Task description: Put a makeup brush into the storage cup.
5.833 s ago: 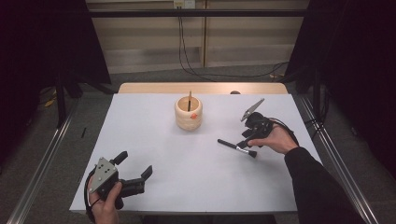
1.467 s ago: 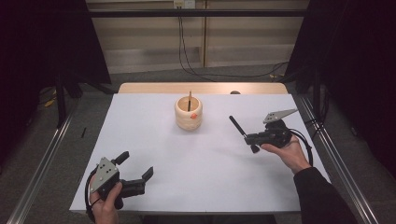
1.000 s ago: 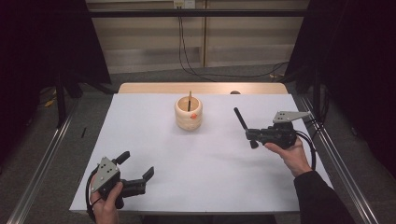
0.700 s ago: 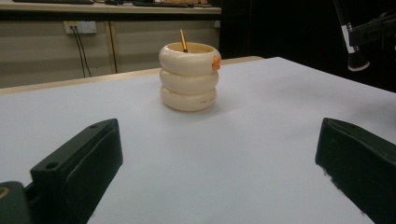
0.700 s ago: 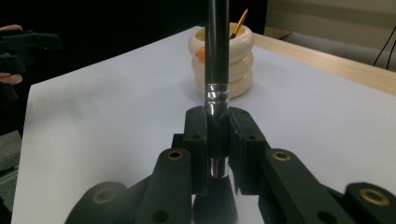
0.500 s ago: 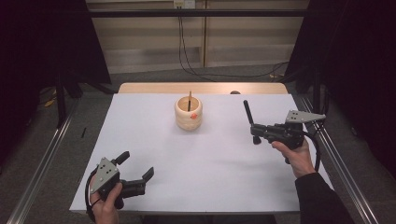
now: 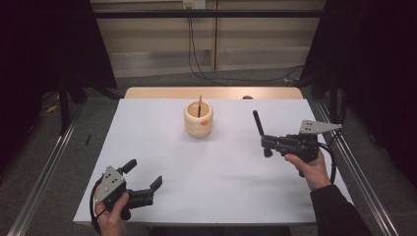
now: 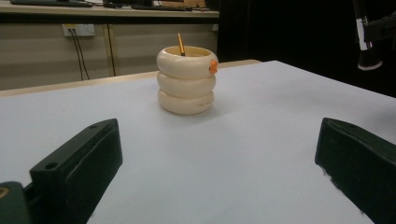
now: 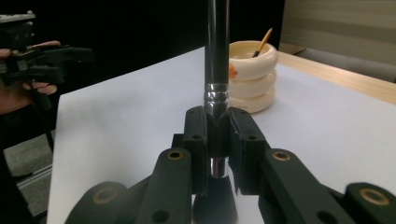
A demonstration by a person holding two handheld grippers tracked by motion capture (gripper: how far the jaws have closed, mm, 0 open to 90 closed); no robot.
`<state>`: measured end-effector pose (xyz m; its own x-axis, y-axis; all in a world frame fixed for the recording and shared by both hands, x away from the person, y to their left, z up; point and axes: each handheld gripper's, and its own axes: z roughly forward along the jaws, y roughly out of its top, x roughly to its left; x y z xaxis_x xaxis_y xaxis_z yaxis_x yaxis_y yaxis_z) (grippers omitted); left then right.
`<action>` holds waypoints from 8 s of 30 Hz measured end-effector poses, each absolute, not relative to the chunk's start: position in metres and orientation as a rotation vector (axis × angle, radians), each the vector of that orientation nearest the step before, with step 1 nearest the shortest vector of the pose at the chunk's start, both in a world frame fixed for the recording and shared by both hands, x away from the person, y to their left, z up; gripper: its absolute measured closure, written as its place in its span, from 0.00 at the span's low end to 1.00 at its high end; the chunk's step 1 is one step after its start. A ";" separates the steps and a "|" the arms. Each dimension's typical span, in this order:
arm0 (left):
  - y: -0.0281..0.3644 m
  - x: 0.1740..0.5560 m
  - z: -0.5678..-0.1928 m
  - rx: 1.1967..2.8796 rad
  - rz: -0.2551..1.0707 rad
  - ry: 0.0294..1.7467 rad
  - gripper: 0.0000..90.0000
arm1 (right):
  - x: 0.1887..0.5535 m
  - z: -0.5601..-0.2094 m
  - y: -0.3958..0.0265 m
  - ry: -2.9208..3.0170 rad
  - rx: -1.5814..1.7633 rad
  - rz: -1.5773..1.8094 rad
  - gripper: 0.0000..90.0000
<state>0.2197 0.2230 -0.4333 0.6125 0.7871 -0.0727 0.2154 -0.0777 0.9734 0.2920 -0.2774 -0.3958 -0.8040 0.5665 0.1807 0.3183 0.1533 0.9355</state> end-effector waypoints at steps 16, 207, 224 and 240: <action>0.222 0.218 -0.433 1.625 0.587 0.845 0.01 | 0.277 -0.392 -0.244 2.338 0.766 1.727 0.87; 0.080 0.298 -0.397 2.568 0.045 0.131 0.68 | 0.302 -0.390 -0.108 3.142 0.256 0.595 0.87; 0.074 0.299 -0.401 2.582 0.002 0.078 0.84 | 0.300 -0.393 -0.105 3.144 0.213 0.598 0.87; 0.074 0.296 -0.402 2.575 -0.039 0.050 0.88 | 0.300 -0.393 -0.109 3.139 0.144 0.639 0.86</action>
